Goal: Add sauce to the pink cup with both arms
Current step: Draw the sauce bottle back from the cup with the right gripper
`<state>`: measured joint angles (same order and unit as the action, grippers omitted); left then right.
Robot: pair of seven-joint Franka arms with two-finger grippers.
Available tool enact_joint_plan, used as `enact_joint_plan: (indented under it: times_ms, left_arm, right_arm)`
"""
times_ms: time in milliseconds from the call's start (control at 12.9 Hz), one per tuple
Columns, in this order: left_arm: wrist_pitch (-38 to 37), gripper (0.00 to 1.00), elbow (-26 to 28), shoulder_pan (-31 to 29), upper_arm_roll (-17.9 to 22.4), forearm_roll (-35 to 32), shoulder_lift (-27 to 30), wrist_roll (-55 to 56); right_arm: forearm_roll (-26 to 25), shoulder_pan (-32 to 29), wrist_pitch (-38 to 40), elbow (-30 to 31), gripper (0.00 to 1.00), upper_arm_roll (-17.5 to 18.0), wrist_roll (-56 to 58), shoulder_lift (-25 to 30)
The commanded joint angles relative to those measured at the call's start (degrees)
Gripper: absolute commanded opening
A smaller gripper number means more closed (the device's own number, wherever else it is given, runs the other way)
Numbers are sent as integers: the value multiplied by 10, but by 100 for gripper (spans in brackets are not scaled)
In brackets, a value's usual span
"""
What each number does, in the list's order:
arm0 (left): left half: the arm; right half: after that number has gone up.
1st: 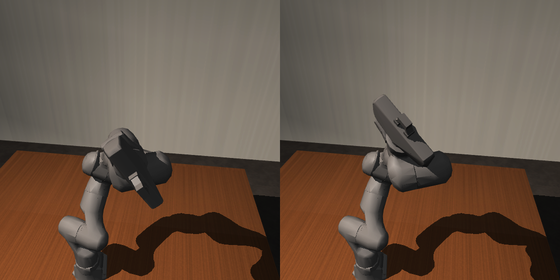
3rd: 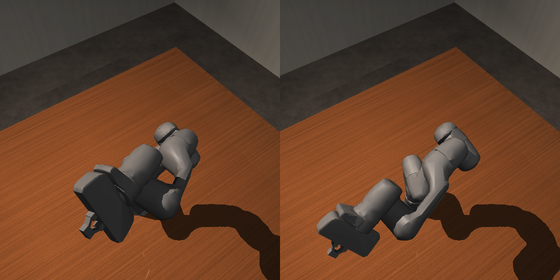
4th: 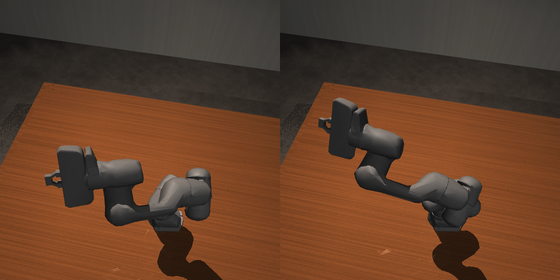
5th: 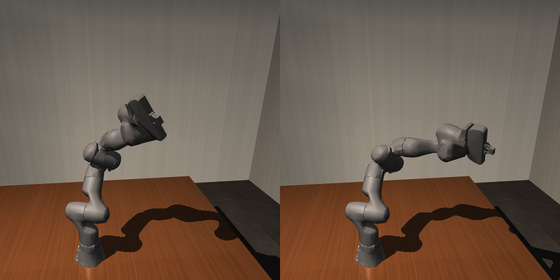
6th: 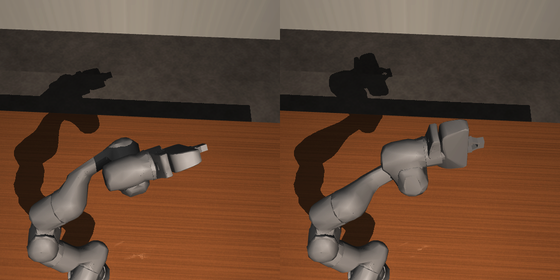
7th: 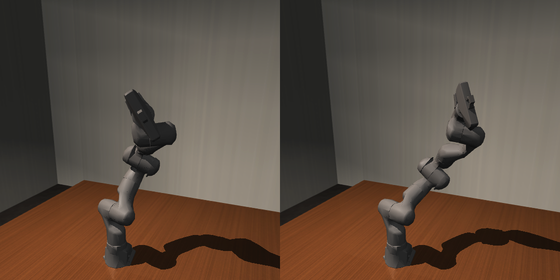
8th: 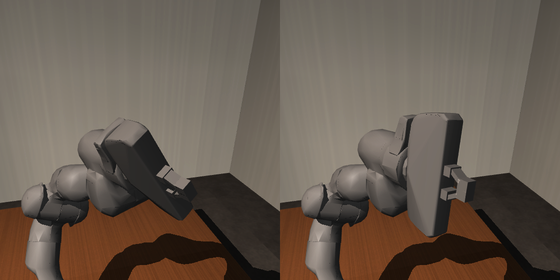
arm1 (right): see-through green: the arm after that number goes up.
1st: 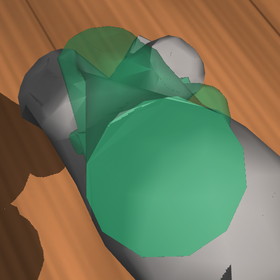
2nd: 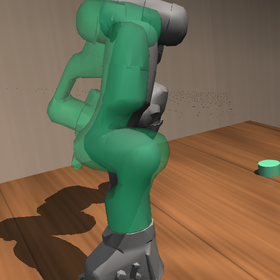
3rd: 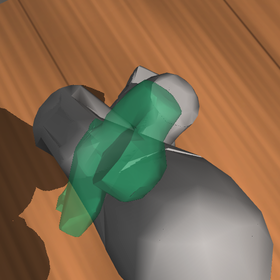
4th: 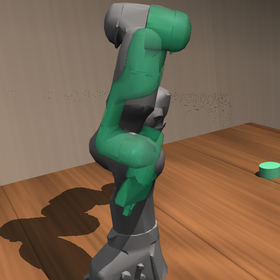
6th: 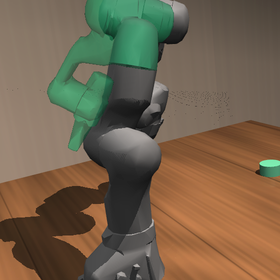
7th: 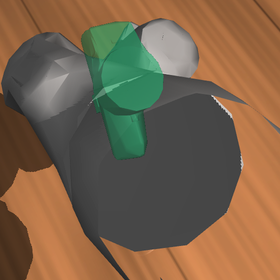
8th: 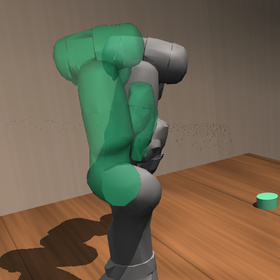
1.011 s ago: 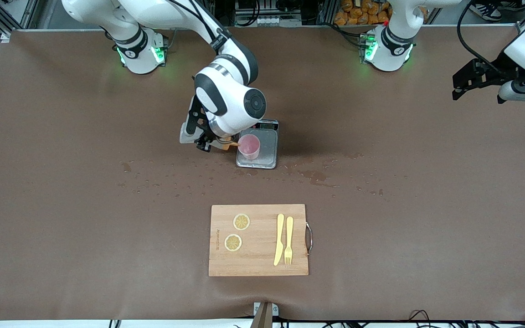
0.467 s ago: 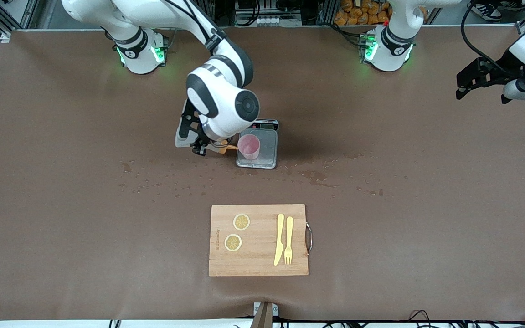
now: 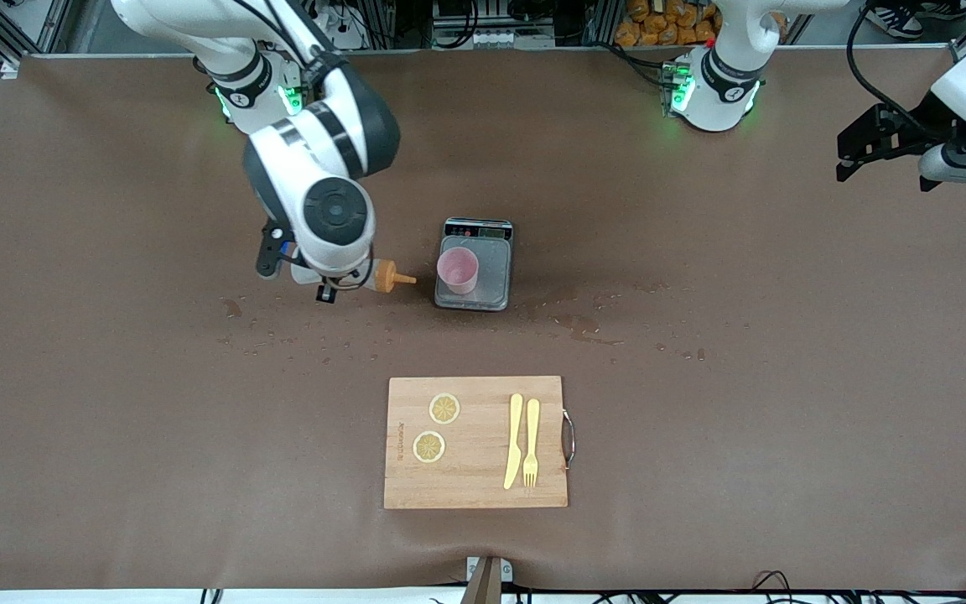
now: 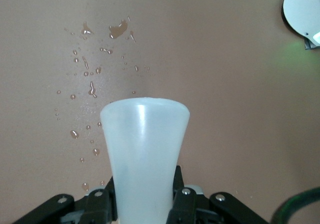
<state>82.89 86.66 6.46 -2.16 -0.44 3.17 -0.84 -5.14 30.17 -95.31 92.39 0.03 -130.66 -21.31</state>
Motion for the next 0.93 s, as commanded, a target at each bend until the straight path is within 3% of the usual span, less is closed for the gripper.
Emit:
enact_joint_plan:
  times_ms: [0,156,389,700,856]
  left_arm:
    - [-11,100,-8,-4,-4,-12,-1,-13]
    - [-10,100,-10,-3,-2,-12,-3,-12]
    - [-10,100,-10,-4,-2,-12,-3,-12]
    - [-10,100,-9,-4,0,-6,-3,-13]
    - [-10,100,-9,-7,0,-7,-6,-13]
  right_arm:
    - [56,-49,-51,87,0,8,70,76]
    - [106,-98,-86,140,0,8,155,114]
    - [229,-203,-91,182,0,8,346,141]
    - [341,-342,-40,201,0,6,566,132]
    - [398,-416,-5,205,0,6,677,101]
